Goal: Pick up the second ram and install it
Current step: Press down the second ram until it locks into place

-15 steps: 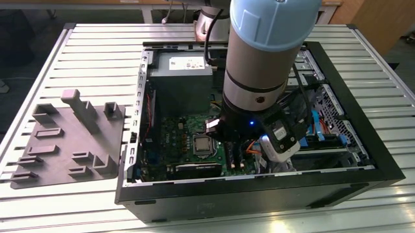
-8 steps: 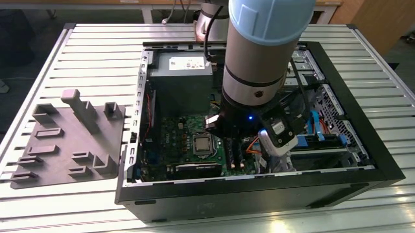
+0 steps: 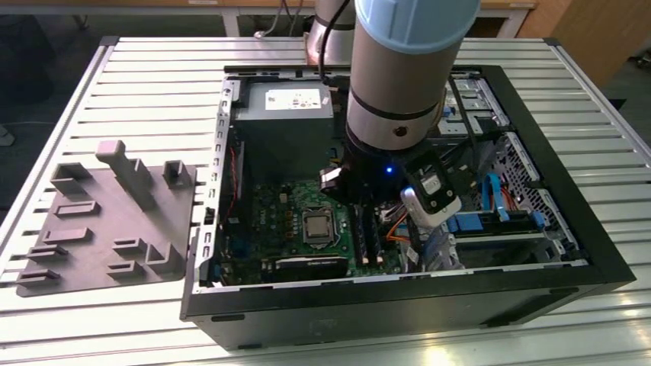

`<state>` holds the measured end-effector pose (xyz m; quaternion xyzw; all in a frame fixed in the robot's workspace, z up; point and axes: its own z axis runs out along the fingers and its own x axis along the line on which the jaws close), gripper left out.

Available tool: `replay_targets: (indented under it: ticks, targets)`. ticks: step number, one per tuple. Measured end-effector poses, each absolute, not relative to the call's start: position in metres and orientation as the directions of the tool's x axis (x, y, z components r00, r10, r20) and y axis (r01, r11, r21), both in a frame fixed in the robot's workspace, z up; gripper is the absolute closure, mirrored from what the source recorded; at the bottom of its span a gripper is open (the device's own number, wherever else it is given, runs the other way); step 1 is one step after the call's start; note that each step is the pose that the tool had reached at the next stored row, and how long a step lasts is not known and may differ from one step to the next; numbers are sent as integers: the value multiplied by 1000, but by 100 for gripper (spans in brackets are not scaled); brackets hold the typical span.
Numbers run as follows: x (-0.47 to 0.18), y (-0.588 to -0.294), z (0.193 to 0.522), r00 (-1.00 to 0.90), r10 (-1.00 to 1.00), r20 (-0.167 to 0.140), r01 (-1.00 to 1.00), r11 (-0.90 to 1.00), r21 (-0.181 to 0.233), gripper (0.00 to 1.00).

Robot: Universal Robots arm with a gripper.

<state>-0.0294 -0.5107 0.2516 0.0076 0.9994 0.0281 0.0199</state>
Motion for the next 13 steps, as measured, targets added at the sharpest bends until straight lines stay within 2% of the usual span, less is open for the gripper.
replay_targets:
  ticks: [13]
  targets:
    - [-29,-502,252,-999,16,-39,14,998,56,89]
